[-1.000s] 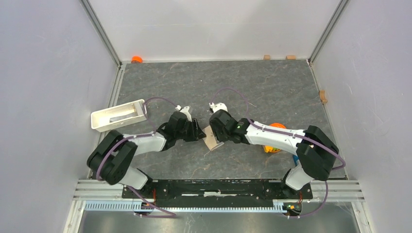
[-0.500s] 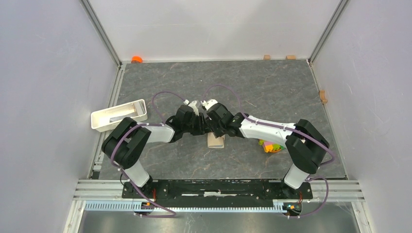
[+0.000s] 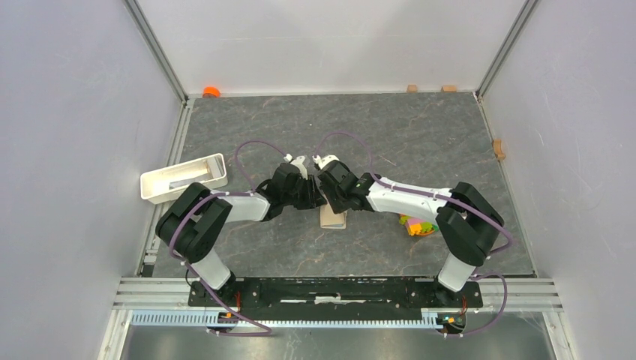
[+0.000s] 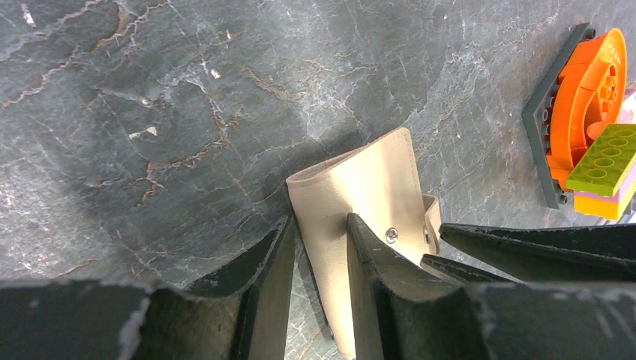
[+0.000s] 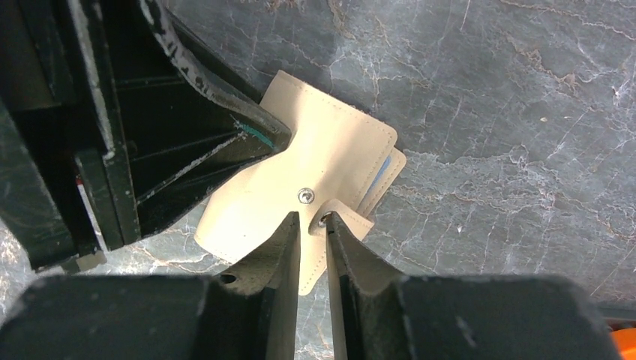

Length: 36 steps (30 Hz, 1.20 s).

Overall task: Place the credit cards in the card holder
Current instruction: Close the card holder at the center of the board.

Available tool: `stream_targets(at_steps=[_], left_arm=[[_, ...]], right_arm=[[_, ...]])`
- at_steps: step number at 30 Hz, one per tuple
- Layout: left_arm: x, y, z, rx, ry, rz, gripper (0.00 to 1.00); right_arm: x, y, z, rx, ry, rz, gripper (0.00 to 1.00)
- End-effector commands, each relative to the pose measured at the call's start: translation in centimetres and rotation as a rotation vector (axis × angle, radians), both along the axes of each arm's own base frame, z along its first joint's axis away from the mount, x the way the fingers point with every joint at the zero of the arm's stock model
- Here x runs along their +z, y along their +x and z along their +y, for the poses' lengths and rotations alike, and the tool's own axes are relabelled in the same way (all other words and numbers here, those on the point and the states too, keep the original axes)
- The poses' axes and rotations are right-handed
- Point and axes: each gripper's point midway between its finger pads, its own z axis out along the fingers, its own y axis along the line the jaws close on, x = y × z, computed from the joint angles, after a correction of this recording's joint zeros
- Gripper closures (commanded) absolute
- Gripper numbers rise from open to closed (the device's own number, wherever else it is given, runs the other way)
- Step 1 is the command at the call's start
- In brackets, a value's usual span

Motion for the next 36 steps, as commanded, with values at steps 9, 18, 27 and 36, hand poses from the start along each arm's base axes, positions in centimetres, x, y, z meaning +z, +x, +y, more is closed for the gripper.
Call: stream_targets(at_steps=[9, 18, 27, 36], left_arm=[[-0.6, -0.3, 1.2, -0.009, 0.082, -0.02, 0.63], [-0.6, -0.3, 1.1, -0.011, 0.084, -0.018, 0.63], [-0.8, -0.8, 0.9, -0.016, 0.082, -0.003, 0.65], [-1.0, -0.8, 0.9, -0.018, 0.08, 0.005, 0.66]], right_arm=[[0.9, 1.9, 0.3, -0.075, -0.023, -0.049, 0.89], [2.2, 1.8, 0.6, -0.078, 0.021, -0.059, 1.0], [1.4, 1.6, 0.9, -0.088, 0.076, -0.068, 1.0], [-0.7, 1.2, 1.7, -0.074, 0.095, -0.026, 1.0]])
